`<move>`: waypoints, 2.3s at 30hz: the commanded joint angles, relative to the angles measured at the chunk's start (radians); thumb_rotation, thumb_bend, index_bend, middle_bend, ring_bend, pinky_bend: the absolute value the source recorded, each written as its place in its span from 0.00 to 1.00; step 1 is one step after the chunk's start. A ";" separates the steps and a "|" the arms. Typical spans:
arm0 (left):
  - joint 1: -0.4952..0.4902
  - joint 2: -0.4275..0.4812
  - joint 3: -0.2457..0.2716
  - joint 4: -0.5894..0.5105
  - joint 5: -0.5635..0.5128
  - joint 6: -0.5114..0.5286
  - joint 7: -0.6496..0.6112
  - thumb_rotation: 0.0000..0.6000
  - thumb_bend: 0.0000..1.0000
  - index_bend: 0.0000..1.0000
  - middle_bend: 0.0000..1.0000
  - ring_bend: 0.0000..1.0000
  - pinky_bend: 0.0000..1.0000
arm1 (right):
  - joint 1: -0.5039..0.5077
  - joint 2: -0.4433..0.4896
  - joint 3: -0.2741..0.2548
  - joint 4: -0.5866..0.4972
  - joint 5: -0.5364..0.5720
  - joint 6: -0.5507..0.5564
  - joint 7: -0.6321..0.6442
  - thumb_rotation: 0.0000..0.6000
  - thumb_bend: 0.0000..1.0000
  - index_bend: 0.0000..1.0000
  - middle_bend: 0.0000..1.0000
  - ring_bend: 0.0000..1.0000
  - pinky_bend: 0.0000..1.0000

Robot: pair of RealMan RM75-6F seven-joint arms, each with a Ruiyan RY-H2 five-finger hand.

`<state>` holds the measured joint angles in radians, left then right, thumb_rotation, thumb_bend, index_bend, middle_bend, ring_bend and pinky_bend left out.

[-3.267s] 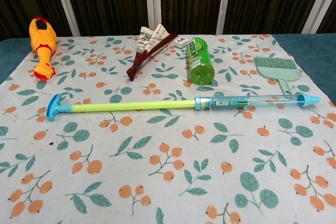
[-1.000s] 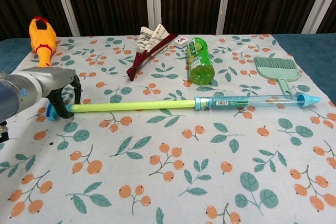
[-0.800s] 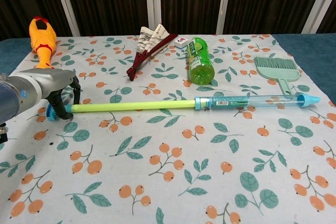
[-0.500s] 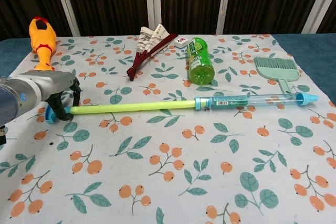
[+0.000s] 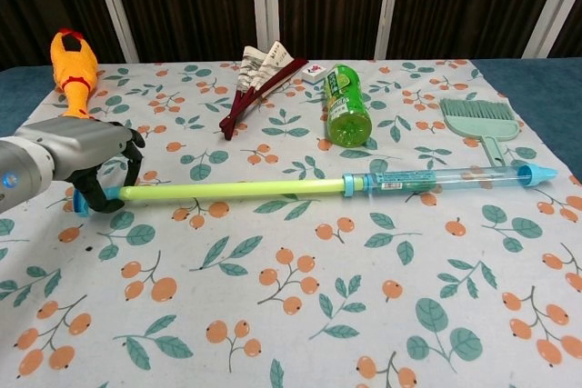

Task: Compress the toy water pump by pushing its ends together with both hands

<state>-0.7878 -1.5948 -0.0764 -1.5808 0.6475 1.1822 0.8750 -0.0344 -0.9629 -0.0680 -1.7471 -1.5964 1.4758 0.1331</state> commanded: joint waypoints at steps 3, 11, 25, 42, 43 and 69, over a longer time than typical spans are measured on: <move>0.035 0.055 0.033 -0.068 0.054 0.014 -0.033 1.00 0.48 0.57 0.08 0.00 0.02 | 0.002 0.001 -0.002 0.001 -0.002 -0.005 -0.009 1.00 0.26 0.00 0.00 0.00 0.00; 0.060 0.110 0.022 -0.119 0.077 0.020 -0.080 1.00 0.48 0.58 0.08 0.00 0.02 | 0.022 -0.004 0.016 -0.031 0.016 -0.027 -0.030 1.00 0.26 0.00 0.00 0.00 0.00; 0.063 0.144 0.002 -0.186 0.074 0.047 -0.054 1.00 0.48 0.58 0.08 0.00 0.02 | 0.287 -0.089 0.172 -0.212 0.328 -0.369 -0.298 1.00 0.26 0.00 0.00 0.00 0.00; 0.061 0.159 -0.005 -0.190 0.052 0.043 -0.042 1.00 0.48 0.58 0.08 0.00 0.02 | 0.520 -0.345 0.244 -0.076 0.760 -0.380 -0.669 1.00 0.26 0.03 0.00 0.00 0.00; 0.060 0.158 -0.005 -0.191 0.052 0.044 -0.042 1.00 0.48 0.58 0.08 0.00 0.02 | 0.525 -0.357 0.243 -0.067 0.770 -0.375 -0.678 1.00 0.26 0.07 0.00 0.00 0.00; 0.046 0.154 -0.021 -0.231 0.033 0.067 -0.021 1.00 0.48 0.59 0.08 0.00 0.02 | 0.573 -0.456 0.212 0.073 0.864 -0.342 -0.723 1.00 0.26 0.37 0.00 0.00 0.00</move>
<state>-0.7413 -1.4413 -0.0975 -1.8117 0.6811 1.2487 0.8543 0.5390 -1.4193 0.1451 -1.6754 -0.7337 1.1346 -0.5903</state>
